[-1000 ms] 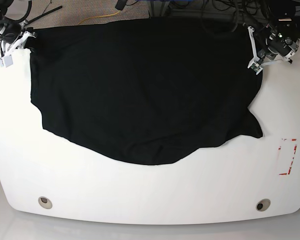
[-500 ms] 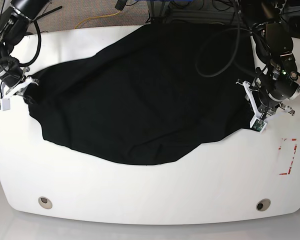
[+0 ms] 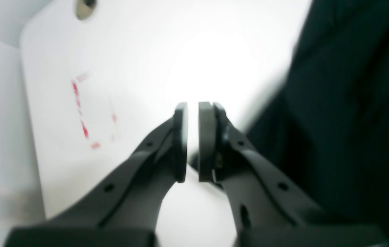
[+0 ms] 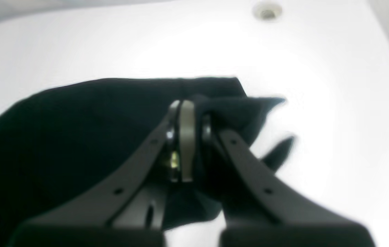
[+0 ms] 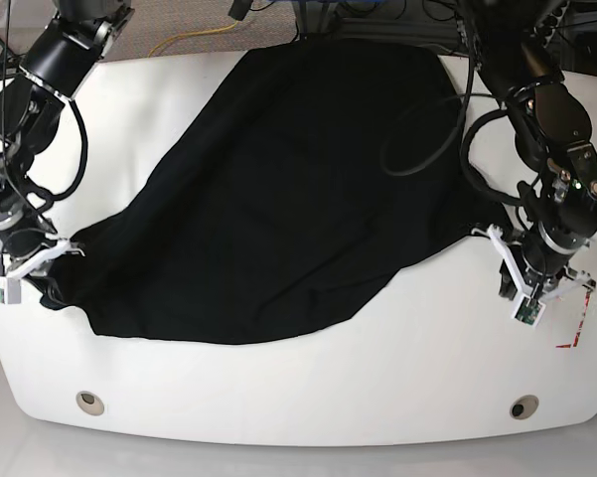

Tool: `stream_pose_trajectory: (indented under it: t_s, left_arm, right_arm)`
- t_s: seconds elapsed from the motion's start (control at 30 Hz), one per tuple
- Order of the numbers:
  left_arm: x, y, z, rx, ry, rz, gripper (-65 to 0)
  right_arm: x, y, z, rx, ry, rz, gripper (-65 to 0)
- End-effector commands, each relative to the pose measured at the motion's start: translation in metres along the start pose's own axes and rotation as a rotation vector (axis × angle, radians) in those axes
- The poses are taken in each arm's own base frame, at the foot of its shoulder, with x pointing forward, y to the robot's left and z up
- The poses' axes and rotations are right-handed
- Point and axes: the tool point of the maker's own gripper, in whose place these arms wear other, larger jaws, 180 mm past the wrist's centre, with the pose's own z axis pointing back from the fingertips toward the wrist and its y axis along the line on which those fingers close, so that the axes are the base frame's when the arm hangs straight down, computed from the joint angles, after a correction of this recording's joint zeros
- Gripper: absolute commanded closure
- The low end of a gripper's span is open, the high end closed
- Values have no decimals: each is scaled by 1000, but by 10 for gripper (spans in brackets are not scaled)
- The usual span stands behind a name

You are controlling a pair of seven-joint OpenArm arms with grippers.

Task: Fold the T-shirt properly
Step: 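Pull the shirt edge with both grippers toward the table's edge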

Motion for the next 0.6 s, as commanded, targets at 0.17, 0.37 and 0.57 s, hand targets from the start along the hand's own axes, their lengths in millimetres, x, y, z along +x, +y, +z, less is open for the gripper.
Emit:
stream_pose_trajectory:
  t_s: [0.17, 0.37, 0.57]
  left_arm:
    - [88, 69, 13, 126, -197, -25, -35]
    - [124, 117, 36, 227, -244, -48, -35]
    - [144, 127, 41, 241, -262, -67, -36]
  right_arm:
    - [121, 15, -10, 1, -186, 250, 0]
    - [182, 34, -7, 12, -242, 399, 0]
    - [221, 37, 2, -16, -263, 433, 0]
